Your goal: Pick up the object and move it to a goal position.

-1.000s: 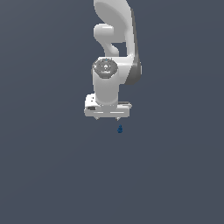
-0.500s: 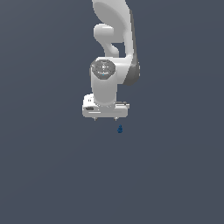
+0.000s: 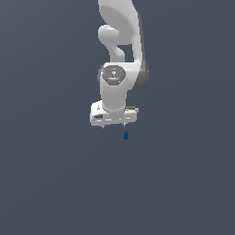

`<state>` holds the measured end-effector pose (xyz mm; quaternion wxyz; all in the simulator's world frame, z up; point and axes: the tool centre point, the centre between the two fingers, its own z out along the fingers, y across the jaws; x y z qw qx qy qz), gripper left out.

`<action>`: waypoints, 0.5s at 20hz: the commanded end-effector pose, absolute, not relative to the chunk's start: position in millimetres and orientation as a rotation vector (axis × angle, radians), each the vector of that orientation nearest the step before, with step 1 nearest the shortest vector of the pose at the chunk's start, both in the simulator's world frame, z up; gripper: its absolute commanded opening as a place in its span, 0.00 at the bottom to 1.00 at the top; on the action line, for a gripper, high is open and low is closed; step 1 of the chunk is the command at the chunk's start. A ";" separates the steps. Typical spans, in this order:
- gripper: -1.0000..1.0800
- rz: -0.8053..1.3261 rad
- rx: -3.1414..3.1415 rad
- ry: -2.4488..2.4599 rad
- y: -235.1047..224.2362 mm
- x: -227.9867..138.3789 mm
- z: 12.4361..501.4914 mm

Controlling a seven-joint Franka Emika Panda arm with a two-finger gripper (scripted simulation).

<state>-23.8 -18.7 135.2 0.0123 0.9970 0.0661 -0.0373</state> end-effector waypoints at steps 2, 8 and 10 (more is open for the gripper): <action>0.96 -0.102 3.101 0.337 -9.7 -24.5 128.6; 0.96 -0.067 3.063 0.636 11.3 -26.9 114.2; 0.96 -0.055 3.043 0.735 18.5 -28.0 109.7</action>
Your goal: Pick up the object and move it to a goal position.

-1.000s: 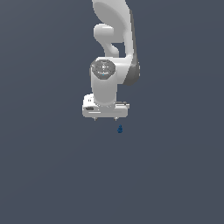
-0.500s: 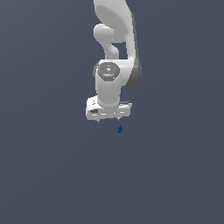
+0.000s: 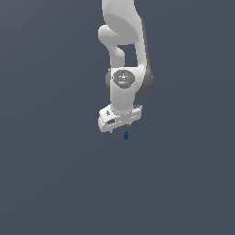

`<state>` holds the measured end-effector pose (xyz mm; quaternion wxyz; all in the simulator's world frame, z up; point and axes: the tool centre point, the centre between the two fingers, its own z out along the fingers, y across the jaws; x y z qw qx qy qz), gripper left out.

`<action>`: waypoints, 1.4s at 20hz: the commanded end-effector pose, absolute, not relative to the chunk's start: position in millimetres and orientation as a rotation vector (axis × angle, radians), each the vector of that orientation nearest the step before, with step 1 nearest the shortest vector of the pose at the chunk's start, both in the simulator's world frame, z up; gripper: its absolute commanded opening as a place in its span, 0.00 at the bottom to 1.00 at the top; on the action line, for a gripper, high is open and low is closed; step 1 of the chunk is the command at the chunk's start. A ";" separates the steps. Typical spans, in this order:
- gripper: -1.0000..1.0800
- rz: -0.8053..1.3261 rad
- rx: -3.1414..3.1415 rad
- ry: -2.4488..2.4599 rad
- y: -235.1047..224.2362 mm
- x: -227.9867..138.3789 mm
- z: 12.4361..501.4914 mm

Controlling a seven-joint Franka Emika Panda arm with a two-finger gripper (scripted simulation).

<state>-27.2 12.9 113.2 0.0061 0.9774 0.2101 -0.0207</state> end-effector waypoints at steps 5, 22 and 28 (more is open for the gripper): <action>0.96 -0.028 2.995 0.932 33.2 -30.5 100.9; 0.96 -0.002 2.936 1.117 47.7 -33.8 87.4; 0.96 -0.001 2.935 1.122 48.1 -34.8 60.9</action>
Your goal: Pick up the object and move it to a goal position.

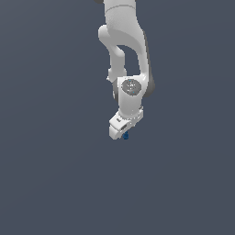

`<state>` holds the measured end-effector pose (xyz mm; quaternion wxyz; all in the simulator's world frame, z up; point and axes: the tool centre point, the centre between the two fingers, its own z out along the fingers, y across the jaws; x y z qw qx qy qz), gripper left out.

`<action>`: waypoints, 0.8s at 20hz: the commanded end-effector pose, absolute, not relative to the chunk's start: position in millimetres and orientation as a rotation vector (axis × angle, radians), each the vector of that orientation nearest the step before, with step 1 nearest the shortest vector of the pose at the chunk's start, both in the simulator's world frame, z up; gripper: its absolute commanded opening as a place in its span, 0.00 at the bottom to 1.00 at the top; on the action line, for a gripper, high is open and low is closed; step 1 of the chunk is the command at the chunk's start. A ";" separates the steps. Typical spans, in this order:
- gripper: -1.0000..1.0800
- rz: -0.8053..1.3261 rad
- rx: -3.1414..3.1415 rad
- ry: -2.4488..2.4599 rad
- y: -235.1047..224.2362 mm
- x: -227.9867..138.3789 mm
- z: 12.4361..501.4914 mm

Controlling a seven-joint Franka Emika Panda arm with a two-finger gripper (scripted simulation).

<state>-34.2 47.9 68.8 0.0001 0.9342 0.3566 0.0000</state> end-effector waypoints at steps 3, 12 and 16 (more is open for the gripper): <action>0.96 0.000 2.934 1.124 48.0 -34.8 49.1; 0.00 0.000 2.934 1.124 48.0 -34.0 42.4; 0.00 0.000 2.934 1.124 48.0 -34.0 42.4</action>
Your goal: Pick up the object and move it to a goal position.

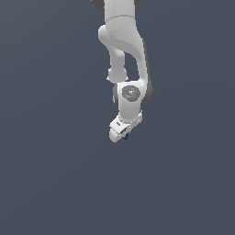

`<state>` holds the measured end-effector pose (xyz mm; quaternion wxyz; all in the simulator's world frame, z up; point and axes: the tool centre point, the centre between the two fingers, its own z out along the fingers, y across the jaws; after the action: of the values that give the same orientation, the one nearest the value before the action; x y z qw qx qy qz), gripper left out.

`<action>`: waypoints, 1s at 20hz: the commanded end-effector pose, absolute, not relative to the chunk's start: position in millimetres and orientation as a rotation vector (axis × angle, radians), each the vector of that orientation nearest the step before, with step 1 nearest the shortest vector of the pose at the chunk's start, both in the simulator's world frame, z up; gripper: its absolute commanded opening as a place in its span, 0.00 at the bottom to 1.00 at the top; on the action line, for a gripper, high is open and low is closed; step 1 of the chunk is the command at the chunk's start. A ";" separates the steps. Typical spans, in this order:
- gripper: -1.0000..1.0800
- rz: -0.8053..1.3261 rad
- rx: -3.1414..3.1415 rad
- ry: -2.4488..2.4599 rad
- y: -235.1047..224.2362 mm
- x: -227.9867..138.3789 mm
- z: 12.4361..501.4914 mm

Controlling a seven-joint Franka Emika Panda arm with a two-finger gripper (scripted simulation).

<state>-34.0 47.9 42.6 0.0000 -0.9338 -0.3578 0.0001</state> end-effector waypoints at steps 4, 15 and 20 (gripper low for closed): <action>0.00 0.000 -2.933 -1.124 47.7 -33.8 42.7; 0.00 -0.001 -2.933 -1.125 7.1 -13.4 76.4; 0.00 -0.001 -2.932 -1.125 -29.2 5.1 106.3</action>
<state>-0.5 -17.5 96.6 0.0006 -0.9337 -0.3581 -0.0001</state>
